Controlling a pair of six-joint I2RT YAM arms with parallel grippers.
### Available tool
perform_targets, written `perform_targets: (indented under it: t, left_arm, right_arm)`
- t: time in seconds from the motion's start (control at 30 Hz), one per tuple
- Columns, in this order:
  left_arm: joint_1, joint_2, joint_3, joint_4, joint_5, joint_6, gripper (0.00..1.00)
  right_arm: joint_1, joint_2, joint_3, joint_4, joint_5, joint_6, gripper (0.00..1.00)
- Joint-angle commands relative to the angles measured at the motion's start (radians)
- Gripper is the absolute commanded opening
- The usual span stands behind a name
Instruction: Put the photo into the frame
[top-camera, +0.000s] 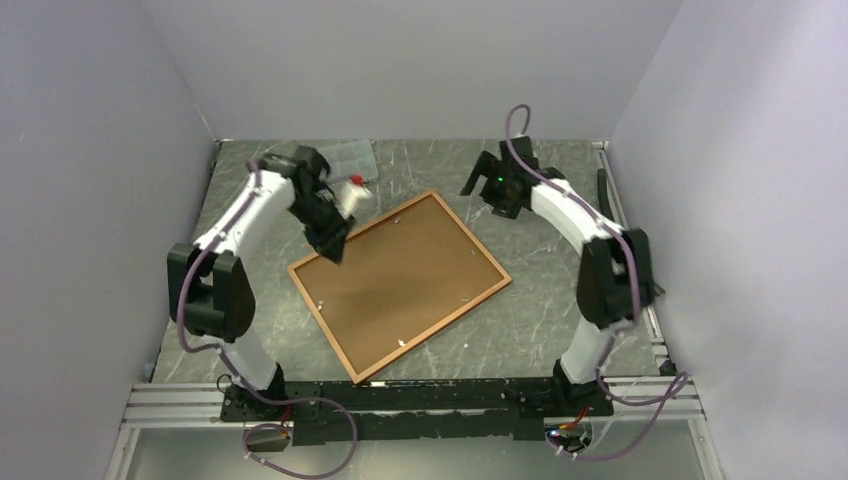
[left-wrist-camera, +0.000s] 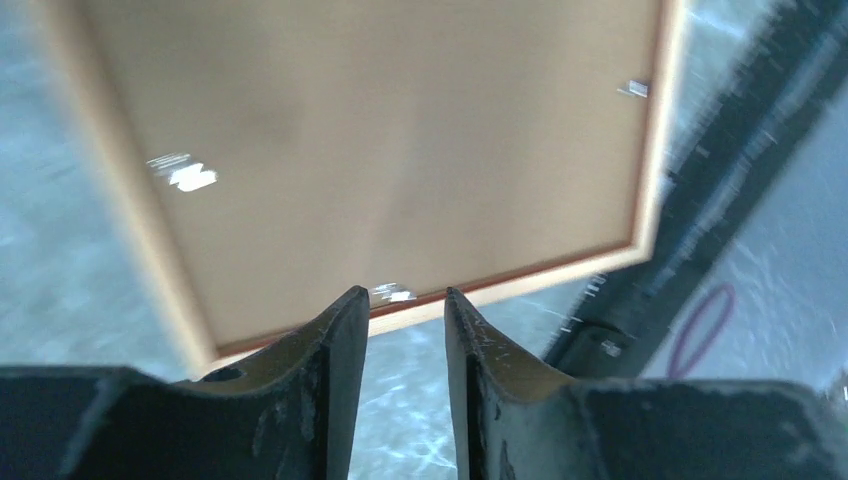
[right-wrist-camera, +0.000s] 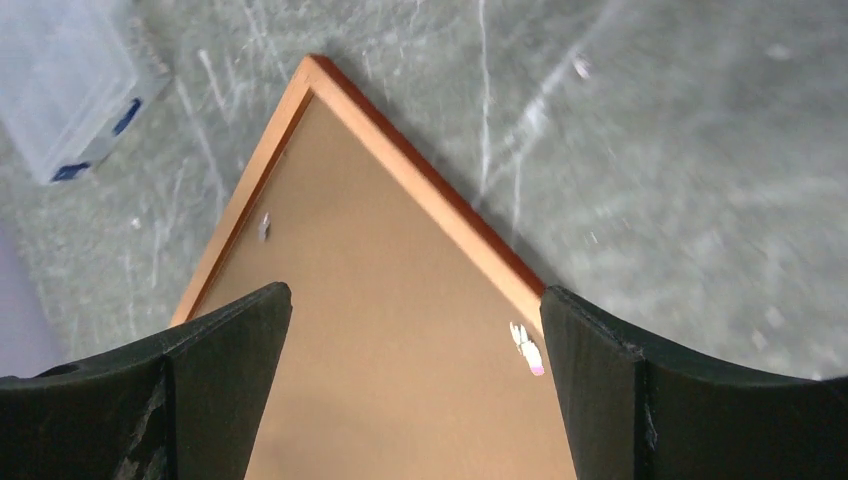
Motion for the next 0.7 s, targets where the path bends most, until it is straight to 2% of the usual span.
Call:
perform_targets:
  t: [0.0, 0.1, 0.13, 0.27, 0.37, 0.5, 0.67]
  left_arm:
    - [0.219, 0.155, 0.163, 0.053, -0.053, -0.016, 0.37]
    - [0.330, 0.298, 0.260, 0.136, -0.082, -0.117, 0.23]
    - [0.374, 0.332, 0.286, 0.147, -0.089, -0.142, 0.21]
    - [0.443, 0.389, 0.299, 0.176, -0.043, -0.153, 0.23]
    - [0.450, 0.390, 0.259, 0.179, -0.010, -0.143, 0.25]
    - [0.448, 0.386, 0.186, 0.193, 0.055, -0.125, 0.26]
    - [0.418, 0.364, 0.067, 0.247, 0.033, -0.088, 0.22]
  right_arm:
    - [0.009, -0.292, -0.213, -0.021, 0.003, 0.008, 1.00]
    - [0.048, -0.466, -0.478, 0.050, -0.092, 0.070, 1.00]
    - [0.077, -0.505, -0.542, 0.060, -0.112, 0.092, 1.00]
    - [0.210, -0.637, -0.734, 0.074, -0.162, 0.193, 1.00]
    - [0.277, -0.698, -0.834, 0.093, -0.189, 0.259, 1.00]
    - [0.294, -0.719, -0.940, 0.195, -0.247, 0.319, 1.00]
    - [0.284, -0.639, -0.931, 0.335, -0.250, 0.318, 1.00]
